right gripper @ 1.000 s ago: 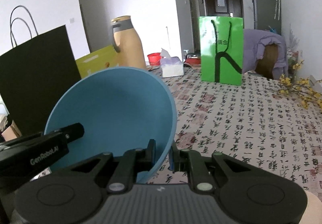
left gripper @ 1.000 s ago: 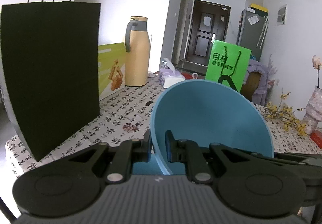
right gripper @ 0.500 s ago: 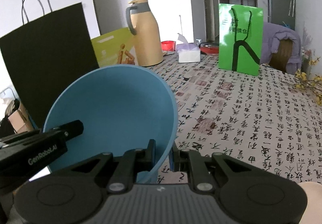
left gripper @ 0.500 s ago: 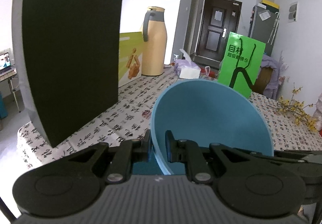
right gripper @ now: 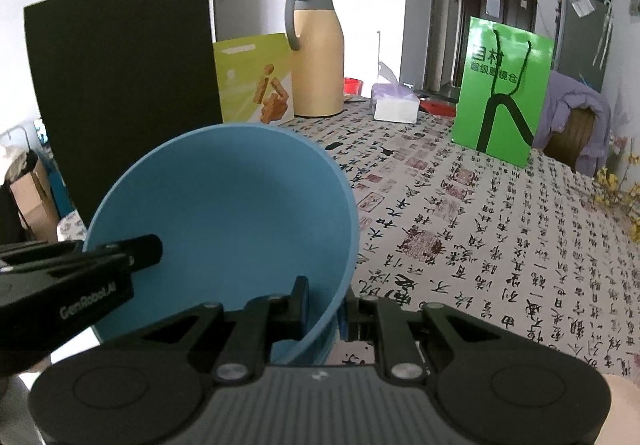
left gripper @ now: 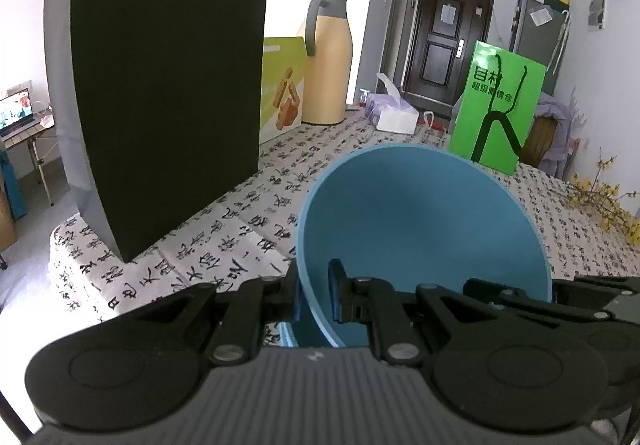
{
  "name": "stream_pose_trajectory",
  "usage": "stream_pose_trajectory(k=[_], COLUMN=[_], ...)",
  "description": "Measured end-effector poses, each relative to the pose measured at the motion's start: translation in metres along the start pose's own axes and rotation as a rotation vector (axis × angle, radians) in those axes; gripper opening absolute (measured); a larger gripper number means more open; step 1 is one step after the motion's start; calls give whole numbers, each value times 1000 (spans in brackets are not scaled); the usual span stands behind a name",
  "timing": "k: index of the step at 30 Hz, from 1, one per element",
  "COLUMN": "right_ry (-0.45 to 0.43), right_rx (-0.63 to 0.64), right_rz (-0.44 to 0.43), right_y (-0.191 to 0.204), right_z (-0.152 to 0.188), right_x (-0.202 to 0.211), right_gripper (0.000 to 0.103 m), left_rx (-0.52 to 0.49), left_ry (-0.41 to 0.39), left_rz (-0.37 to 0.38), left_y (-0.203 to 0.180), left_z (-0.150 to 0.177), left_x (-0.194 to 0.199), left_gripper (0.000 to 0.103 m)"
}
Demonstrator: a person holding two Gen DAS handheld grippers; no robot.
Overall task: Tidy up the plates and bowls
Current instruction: 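Carry the blue bowl toward the stacked blue bowls beside the black paper bag, then lower the blue bowl into the stacked blue bowls and open both grippers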
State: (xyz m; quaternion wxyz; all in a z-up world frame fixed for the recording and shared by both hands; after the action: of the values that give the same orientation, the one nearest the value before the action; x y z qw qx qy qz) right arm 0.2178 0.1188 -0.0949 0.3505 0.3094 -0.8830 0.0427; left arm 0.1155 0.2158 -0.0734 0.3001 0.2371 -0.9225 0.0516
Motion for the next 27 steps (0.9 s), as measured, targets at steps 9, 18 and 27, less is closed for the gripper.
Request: stream_pose_trajectory(k=[9, 18, 27], right_ry=[-19, -13, -20], right_rx=[57, 63, -44], right_rz=[36, 41, -48], right_y=[3, 1, -16], right_z=[3, 8, -1], right_x=[0, -3, 7], right_gripper=[18, 18, 33], left_rx=[-16, -18, 25], left_ry=[25, 32, -2], left_rz=[8, 18, 74], left_y=[-2, -2, 5], left_z=[8, 11, 0], left_x=[-1, -3, 9], left_gripper=[14, 15, 39])
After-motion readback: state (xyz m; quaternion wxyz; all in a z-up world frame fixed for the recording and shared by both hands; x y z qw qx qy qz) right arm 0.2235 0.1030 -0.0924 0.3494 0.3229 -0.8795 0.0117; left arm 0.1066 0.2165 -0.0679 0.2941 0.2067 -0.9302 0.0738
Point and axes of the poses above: each gripper's, at about its wrist camera, not at the fingertips, and x roughly against the way its jaws point, y to its left, z to its underside, the point moved 7 cm from there along -x, roughly the way its jaws point, and after that the axes turned 10 degrees about -x, right-handed, at the moved point
